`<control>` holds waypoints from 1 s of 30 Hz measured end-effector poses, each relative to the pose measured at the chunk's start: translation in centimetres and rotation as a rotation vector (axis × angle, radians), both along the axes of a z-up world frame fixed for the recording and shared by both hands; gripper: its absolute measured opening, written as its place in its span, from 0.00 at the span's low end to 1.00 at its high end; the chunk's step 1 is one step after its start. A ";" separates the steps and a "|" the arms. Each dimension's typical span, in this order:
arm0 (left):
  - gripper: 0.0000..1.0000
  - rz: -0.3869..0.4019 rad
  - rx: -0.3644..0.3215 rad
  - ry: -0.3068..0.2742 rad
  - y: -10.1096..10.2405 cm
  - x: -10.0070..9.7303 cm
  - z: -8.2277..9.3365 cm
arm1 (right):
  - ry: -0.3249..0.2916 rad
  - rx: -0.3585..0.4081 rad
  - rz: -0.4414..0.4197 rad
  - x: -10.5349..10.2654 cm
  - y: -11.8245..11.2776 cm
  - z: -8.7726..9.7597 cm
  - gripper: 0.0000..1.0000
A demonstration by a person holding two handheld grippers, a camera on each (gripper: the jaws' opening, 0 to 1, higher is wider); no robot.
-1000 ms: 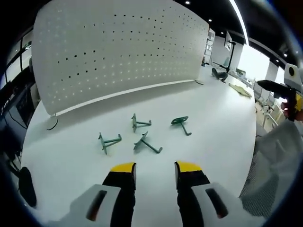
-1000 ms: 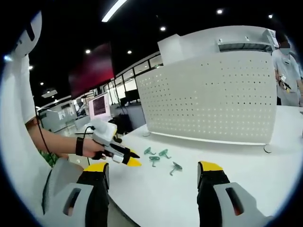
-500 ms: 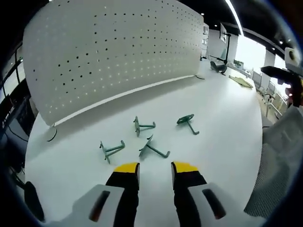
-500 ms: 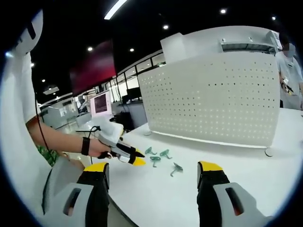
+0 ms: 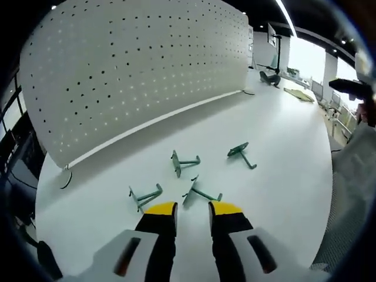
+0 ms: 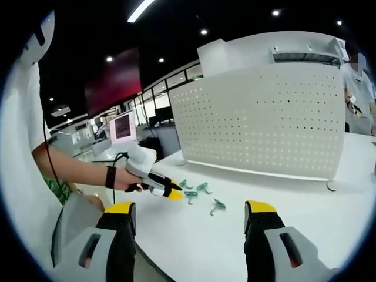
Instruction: Insert the hook assembly into the mounting plate slot until the hook locks in place.
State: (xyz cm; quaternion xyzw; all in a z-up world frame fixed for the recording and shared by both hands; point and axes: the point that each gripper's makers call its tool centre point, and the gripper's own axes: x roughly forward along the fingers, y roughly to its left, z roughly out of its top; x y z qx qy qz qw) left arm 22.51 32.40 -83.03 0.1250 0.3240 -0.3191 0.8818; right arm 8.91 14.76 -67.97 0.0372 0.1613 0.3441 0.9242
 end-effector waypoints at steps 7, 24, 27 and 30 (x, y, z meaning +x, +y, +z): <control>0.22 -0.026 0.033 -0.001 -0.1 0.8 -0.5 | 0.001 -0.001 -0.012 0.1 -0.1 0.0 0.76; 0.16 -0.089 0.061 -0.009 -1.0 1.8 -1.4 | 0.010 -0.020 -0.023 0.2 -0.6 -0.2 0.76; 0.13 -0.097 0.063 -0.003 -1.3 1.7 -1.6 | 0.007 -0.021 -0.026 0.1 -0.8 -0.1 0.76; 0.12 -0.106 0.070 0.001 -1.4 1.6 -1.8 | 0.010 -0.027 -0.028 0.1 -1.0 -0.2 0.76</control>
